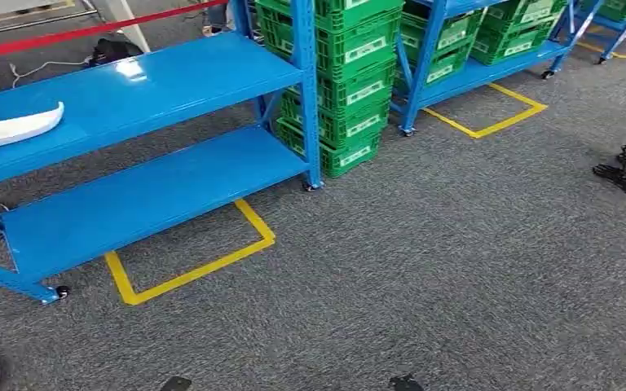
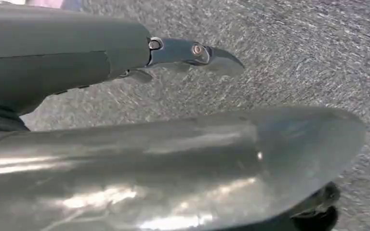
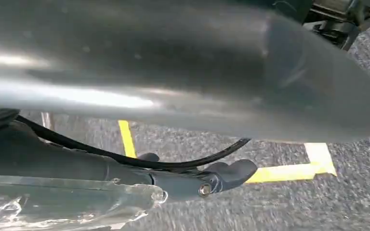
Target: Take the parts from the cabinet and place them on the table.
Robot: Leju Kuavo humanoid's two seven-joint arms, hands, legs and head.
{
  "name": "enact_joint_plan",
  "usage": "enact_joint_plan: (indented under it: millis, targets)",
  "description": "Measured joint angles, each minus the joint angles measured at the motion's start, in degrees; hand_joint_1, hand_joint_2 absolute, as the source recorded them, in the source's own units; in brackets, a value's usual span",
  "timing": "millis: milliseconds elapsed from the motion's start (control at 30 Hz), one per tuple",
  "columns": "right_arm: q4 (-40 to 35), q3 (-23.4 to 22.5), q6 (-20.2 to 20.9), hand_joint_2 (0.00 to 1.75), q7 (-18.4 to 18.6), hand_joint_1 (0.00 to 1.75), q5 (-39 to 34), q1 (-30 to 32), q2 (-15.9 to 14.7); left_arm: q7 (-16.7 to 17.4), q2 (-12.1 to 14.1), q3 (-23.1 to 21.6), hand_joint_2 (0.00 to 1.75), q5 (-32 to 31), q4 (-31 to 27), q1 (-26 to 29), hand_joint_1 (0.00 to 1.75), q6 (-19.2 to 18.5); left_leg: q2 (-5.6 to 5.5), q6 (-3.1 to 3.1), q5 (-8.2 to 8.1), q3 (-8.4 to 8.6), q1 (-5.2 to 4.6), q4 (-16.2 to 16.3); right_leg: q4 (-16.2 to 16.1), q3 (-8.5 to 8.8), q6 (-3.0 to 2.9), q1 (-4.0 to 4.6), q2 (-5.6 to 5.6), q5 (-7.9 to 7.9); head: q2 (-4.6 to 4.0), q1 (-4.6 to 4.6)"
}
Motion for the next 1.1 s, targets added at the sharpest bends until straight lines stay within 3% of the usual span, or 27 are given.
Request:
enact_joint_plan:
  millis: [100, 133, 167, 200, 267, 300, 333, 400, 433, 467, 600, 633, 667, 700, 767, 800, 833, 867, 900, 933, 967, 1000, 1100]
  targets:
    - [0.0, 0.0, 0.0, 0.0, -0.1, 0.0, 0.9, -0.3, 0.0, 0.0, 0.0, 0.0, 0.0, -0.1, 0.0, 0.3, 0.0, 0.0, -2.47, 0.83, 0.22, -0.15, 0.14, -0.5, -0.5, 1.0, 0.9, -0.01, -2.15, -0.29, 0.0, -0.11]
    - [0.0, 0.0, 0.0, 0.0, -0.1, 0.0, 1.2, -0.3, 0.0, 0.0, 0.0, 0.0, 0.0, -0.1, 0.0, 0.4, 0.0, 0.0, -3.08, 1.13, 0.48, 0.04, 0.5, -0.7, 0.3, 0.61, 1.42, -0.23, 1.03, -0.92, 0.0, 0.2]
    - [0.0, 0.0, 0.0, 0.0, -0.1, 0.0, 1.3, -0.4, 0.0, 0.0, 0.0, 0.0, 0.0, -0.1, 0.0, 0.3, 0.0, 0.0, -3.72, 1.43, 0.59, -0.01, 0.65, -0.7, 3.0, -0.56, 1.57, -0.42, 4.07, -2.75, 0.0, 0.48]
    - [0.0, 0.0, 0.0, 0.0, -0.1, 0.0, 1.4, -0.2, 0.0, 0.0, -0.1, 0.0, 0.0, -0.2, 0.0, 0.0, 0.0, -0.1, -4.55, 1.72, 0.63, -0.07, 0.7, -0.7, 7.3, -2.49, 1.67, -0.48, 5.45, -5.0, 0.0, 0.7]
    - [0.0, 0.0, 0.0, 0.0, -0.1, 0.0, 1.6, 0.0, 0.0, 0.0, -0.3, 0.0, 0.0, -0.4, 0.0, -0.2, 0.0, -0.2, -6.54, 1.85, 0.64, -0.14, 0.7, -0.7, 16.8, -7.27, 1.87, -0.46, 6.3, -8.62, 0.0, 0.96]
    - [0.0, 0.0, 0.0, 0.0, -0.1, 0.0, 1.7, 0.1, 0.0, 0.2, -0.3, 0.0, 0.0, -0.5, 0.0, -0.1, 0.0, -0.3, -7.36, 1.84, 0.64, -0.12, 0.7, -0.7, 18.1, -8.25, 1.88, -0.46, 6.33, -8.34, 0.0, 0.94]
    - [0.0, 0.0, 0.0, 0.0, -0.2, 0.0, 1.8, 0.1, 0.0, 0.3, -0.2, 0.0, 0.0, -0.6, 0.0, 0.0, 0.0, -0.3, -8.3, 1.79, 0.67, -0.07, 0.74, -0.6, 16.6, -7.95, 1.81, -0.5, 6.34, -6.6, 0.0, 0.98]
    - [0.0, 0.0, 0.0, 0.0, -0.3, 0.0, 2.0, 0.0, 0.0, 0.2, -0.3, 0.0, 0.0, -0.6, 0.0, -0.1, 0.0, -0.4, -10.05, 1.58, 0.68, 0.15, 0.89, -0.5, 7.8, -4.09, 1.76, -0.79, 7.09, -1.26, 0.0, 0.94]
    - [0.0, 0.0, -0.1, 0.0, -0.3, 0.0, 2.0, 0.0, 0.0, 0.1, -0.3, 0.0, 0.0, -0.6, 0.0, -0.2, 0.0, -0.4, -10.94, 1.21, 0.61, 0.16, 1.03, -0.4, 2.4, -1.56, 1.96, -1.21, 9.63, 1.25, 0.0, 0.98]
    - [0.0, 0.0, 0.0, 0.0, -0.3, 0.0, 2.0, 0.0, 0.0, 0.0, -0.3, 0.0, 0.0, -0.6, 0.0, -0.4, 0.0, -0.4, -11.71, 0.68, 0.5, -0.23, 0.71, 0.1, 0.3, -0.79, 2.04, -1.71, 13.12, 0.45, 0.0, 1.11]
    - [0.0, 0.0, -0.1, 0.0, -0.4, 0.0, 2.0, -0.3, 0.0, 0.1, -0.2, 0.0, 0.0, -0.6, 0.0, -0.3, 0.0, -0.4, -14.11, -0.76, 1.33, -0.99, 1.27, -0.5, 0.1, -0.6, 0.4, -1.34, 10.65, 0.89, 0.0, 1.05]
    - [0.0, 0.0, -0.1, 0.0, -0.4, 0.0, 2.0, -0.3, 0.2, 0.2, -0.1, 0.0, 0.0, -0.6, 0.0, -0.3, 0.0, -0.4, -13.26, -0.81, 0.98, -1.04, 1.25, -0.2, -0.2, -0.47, 0.01, -1.57, 9.63, 1.09, 0.0, 1.05]
    - [0.0, 0.0, -0.1, 0.0, -0.5, 0.0, 2.0, -0.4, 0.2, 0.3, -0.2, 0.0, 0.0, -0.6, 0.0, -0.4, 0.0, -0.4, -9.75, -1.14, -0.57, -1.98, 0.83, 1.6, -0.3, -0.4, -0.47, -1.5, 9.01, 1.07, 0.0, 0.37]
    - [0.0, 0.0, -0.1, 0.0, -0.5, 0.0, 2.0, -0.4, 0.2, 0.3, -0.2, 0.0, 0.0, -0.6, 0.0, -0.5, 0.0, -0.4, -7.48, -1.48, -3.08, -4.21, 0.83, 6.0, -0.3, -0.45, -0.6, -1.32, 7.98, 1.05, 0.0, 0.06]
    - [0.0, 0.0, -0.2, 0.0, -0.4, 0.0, 2.0, -0.1, 0.2, 0.3, -0.2, 0.0, 0.0, -0.6, 0.0, -0.7, 0.0, -0.4, -6.02, -1.72, -6.79, -8.66, 0.92, 14.9, -0.3, -0.49, -0.85, -1.08, 5.91, 0.88, 0.0, 0.09]
    - [0.0, 0.0, -0.2, 0.0, -0.3, 0.0, 2.0, 0.0, 0.2, 0.3, -0.2, 0.0, 0.0, -0.6, 0.0, -0.6, 0.0, -0.4, -5.88, -1.76, -7.25, -9.9, 0.97, 17.4, -0.3, -0.5, -0.91, -1.03, 5.01, 0.81, 0.0, 0.09]
    - [0.0, 0.0, -0.1, 0.0, -0.2, 0.0, 2.0, 0.0, 0.2, 0.3, -0.2, 0.0, 0.0, -0.6, 0.0, -0.5, 0.0, -0.4, -5.85, -1.74, -6.27, -9.66, 1.0, 17.0, -0.3, -0.44, -0.91, -1.01, 4.2, 0.77, 0.0, 0.09]
    - [0.0, 0.0, -0.1, 0.0, -0.1, 0.0, 2.1, -0.1, 0.2, 0.4, -0.2, 0.0, 0.0, -0.6, 0.0, -0.3, 0.0, -0.4, -5.76, -1.63, -4.04, -8.06, 0.99, 14.0, -0.3, -0.34, -0.84, -1.0, 3.42, 0.68, 0.0, 0.06]
    - [0.0, 0.0, -0.1, 0.0, -0.1, 0.0, 2.1, -0.2, 0.2, 0.4, -0.2, 0.0, 0.0, -0.6, 0.0, -0.3, 0.0, -0.4, -5.18, -1.45, -1.46, -5.43, 0.95, 9.1, -0.3, -0.15, -0.73, -0.99, 2.7, 0.58, 0.0, 0.06]
    - [0.0, 0.0, -0.2, 0.0, -0.1, 0.0, 2.1, -0.2, 0.2, 0.4, -0.2, 0.0, 0.0, -0.6, 0.0, -0.4, 0.0, -0.4, -3.28, -1.19, 0.56, -2.58, 0.8, 4.1, -0.3, 0.11, -0.55, -0.97, 2.1, 0.42, 0.0, 0.06]
    - [0.0, 0.0, -0.2, 0.0, -0.1, 0.0, 2.1, -0.2, 0.2, 0.4, -0.1, 0.0, 0.0, -0.6, 0.0, -0.5, 0.0, -0.3, -0.45, -1.07, 0.81, -0.58, 0.49, 0.8, -0.3, 0.23, -0.25, -0.65, 1.61, 0.21, 0.0, 0.0]
    - [0.0, 0.0, -0.2, 0.0, -0.1, 0.0, 2.1, -0.1, 0.2, 0.4, -0.2, 0.0, 0.0, -0.6, 0.0, -0.8, 0.0, -0.3, -1.15, -0.39, 0.58, -0.55, 0.34, -0.1, 0.0, 0.17, 0.15, -0.27, 1.07, -0.18, 0.0, -0.18]
    - [0.0, 0.0, -0.2, 0.0, 0.0, 0.0, 2.1, -0.5, 0.2, 0.4, -0.1, 0.0, 0.0, -0.6, 0.0, -0.3, 0.0, -0.3, -3.05, 0.53, 0.47, -0.75, 0.21, -0.3, -0.8, 1.33, 0.96, -0.25, -0.79, -0.24, 0.0, 0.04]
